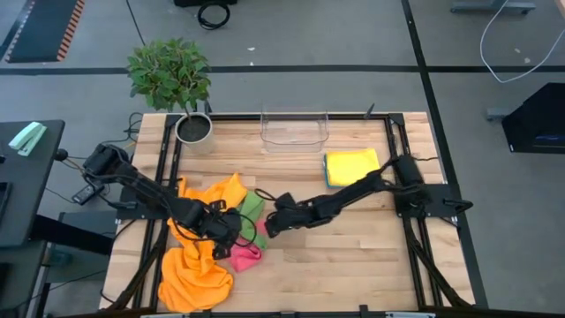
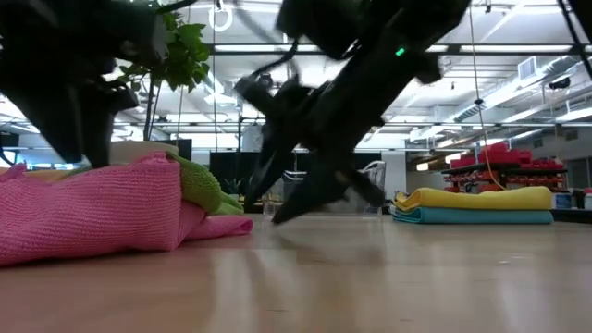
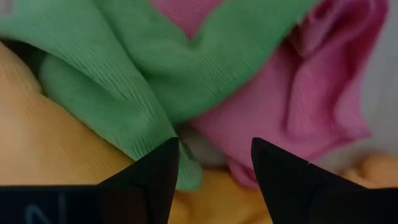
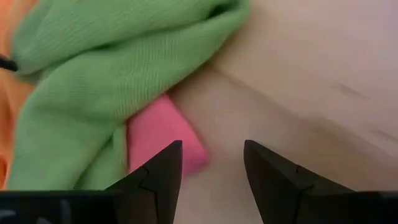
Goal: Fold microfiber towels
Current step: Fold the pink towel
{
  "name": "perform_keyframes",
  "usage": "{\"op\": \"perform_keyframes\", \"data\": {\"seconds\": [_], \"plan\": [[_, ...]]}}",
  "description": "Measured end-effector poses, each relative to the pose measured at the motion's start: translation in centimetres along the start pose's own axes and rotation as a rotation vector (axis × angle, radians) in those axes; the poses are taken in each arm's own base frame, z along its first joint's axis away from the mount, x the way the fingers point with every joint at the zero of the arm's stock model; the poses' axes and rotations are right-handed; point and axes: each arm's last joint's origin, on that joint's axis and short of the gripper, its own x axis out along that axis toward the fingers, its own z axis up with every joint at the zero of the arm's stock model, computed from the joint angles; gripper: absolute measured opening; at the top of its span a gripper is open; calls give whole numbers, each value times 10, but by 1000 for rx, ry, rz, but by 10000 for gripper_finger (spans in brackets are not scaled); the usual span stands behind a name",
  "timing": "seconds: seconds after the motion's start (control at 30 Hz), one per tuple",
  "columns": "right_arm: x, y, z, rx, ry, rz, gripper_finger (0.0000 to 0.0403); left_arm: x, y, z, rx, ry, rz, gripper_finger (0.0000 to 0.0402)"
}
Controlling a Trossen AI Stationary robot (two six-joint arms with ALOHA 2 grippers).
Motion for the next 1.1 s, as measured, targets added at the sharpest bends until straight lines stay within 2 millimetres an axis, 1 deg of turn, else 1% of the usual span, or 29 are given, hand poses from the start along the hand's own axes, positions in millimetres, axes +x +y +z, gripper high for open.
{"op": "perform_keyframes", "data": {"seconds": [0.1, 0.17, 0.23, 0.3, 0.4, 0.43, 0.5, 0.57, 0.63, 0.7, 0.77, 0.8, 0.87, 0.93, 0.97, 1.03, 1.07, 1.1], "plan": [[7, 8, -4, 12, 24, 20, 179, -1, -5, -4, 29, 6, -5, 210], [8, 10, -8, 19, 21, 18, 176, -2, -8, -6, 44, 3, -9, 210], [7, 10, -10, 24, 24, 16, 162, -2, -9, -6, 51, -5, -11, 207], [6, 10, -11, 33, 21, 9, 128, -2, -9, -7, 58, -7, -7, 205], [0, 13, -12, 6, 29, 20, 46, -2, -9, -6, 60, -13, 0, 202], [-4, 15, -10, -23, 25, 26, 24, -2, -9, -6, 60, -13, 0, 202], [-17, 22, -3, -46, -2, 55, 10, -2, -9, -6, 59, -19, 6, 202], [-37, 29, 7, -72, -24, 75, 5, -2, -9, -6, 58, -23, 10, 203], [-65, 38, 21, -99, -56, 111, 3, -2, -8, -5, 57, -30, 19, 203], [-100, 48, 33, -159, -79, 177, 3, -2, -8, -4, 53, -47, 30, 201], [-142, 58, 41, -258, -120, 259, 2, -2, -7, -3, 49, -66, 44, 199], [-163, 58, 44, -257, -132, 273, 2, -2, -7, -2, 42, -74, 44, 197], [-198, 50, 48, -215, -107, 240, 2, -1, -5, 2, 10, -93, 43, 196], [-225, 43, 48, -262, -109, 241, 2, -1, -4, 6, -15, -119, 40, 195], [-239, 43, 49, -290, -152, 259, 1, 0, -3, 8, -29, -136, 36, 195], [-269, 40, 51, -234, -235, 282, 1, 0, -1, 14, -71, -182, 37, 195], [-280, 36, 51, -205, -236, 270, 1, 0, 0, 17, -89, -202, 32, 196], [-285, 28, 48, -194, -208, 224, 1, 0, 1, 21, -106, -223, 25, 196]]}}
